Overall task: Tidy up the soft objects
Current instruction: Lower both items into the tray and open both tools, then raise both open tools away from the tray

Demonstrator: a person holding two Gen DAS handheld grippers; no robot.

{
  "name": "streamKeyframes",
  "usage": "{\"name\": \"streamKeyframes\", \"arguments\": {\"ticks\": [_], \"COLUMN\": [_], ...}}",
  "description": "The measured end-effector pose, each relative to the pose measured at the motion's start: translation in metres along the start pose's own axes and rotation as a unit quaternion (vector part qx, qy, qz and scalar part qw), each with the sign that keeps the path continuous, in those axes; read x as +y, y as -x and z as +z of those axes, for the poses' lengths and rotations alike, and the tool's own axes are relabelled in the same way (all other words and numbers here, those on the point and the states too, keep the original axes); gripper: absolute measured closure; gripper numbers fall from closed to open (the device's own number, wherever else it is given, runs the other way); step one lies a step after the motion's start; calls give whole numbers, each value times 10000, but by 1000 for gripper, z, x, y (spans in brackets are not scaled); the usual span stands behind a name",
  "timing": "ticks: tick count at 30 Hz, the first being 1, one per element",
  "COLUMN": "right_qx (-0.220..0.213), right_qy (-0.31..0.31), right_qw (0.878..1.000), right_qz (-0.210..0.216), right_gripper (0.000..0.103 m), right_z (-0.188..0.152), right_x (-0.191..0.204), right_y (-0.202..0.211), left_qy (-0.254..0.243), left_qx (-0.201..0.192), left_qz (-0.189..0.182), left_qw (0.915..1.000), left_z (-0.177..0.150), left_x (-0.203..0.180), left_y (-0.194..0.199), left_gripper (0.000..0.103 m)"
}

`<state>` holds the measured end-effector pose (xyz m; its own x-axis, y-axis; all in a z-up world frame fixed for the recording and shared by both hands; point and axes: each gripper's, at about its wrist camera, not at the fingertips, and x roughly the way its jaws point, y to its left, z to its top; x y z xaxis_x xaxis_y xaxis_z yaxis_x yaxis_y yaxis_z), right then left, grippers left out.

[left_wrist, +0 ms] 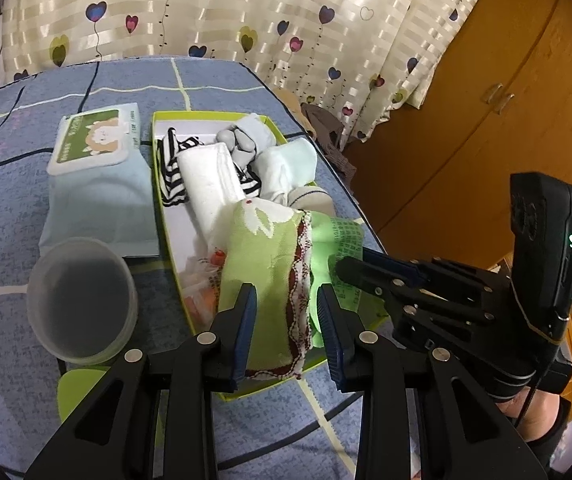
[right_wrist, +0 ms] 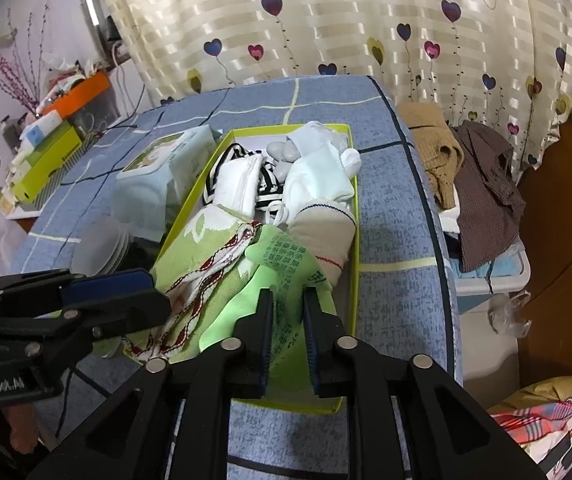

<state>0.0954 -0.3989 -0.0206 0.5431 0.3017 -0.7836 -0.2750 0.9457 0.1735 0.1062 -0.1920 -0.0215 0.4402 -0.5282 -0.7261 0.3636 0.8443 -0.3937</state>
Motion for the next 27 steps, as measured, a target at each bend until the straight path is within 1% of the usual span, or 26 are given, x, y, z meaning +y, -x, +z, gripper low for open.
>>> {"name": "streamKeyframes", "arguments": {"ticks": [8,15,21,27], "right_qx": [-174,-288,-345,-297], "right_qy": [66,177,207,253], "right_qw": [9997,9989,9981,9980], "right_qz": [-134,-315,-457,-500], "right_gripper": [65,56,52,51], "right_z": [-7,-13,-23,-31], "right_x": [13,29,43,53], "right_y": [25,48,63,67], "left_qy": [-64,-297,-485,-471], "left_qx": [-233,-468,-515,-471], "left_qz": [68,243,476,534], "left_qw": [9997,9982,9964,9964], "left_z": [-3,-10,-19,-24], "left_x": [0,-6,-12,-9], "left_y": [21,44,55,60], "left_gripper": [70,70,70,70]}}
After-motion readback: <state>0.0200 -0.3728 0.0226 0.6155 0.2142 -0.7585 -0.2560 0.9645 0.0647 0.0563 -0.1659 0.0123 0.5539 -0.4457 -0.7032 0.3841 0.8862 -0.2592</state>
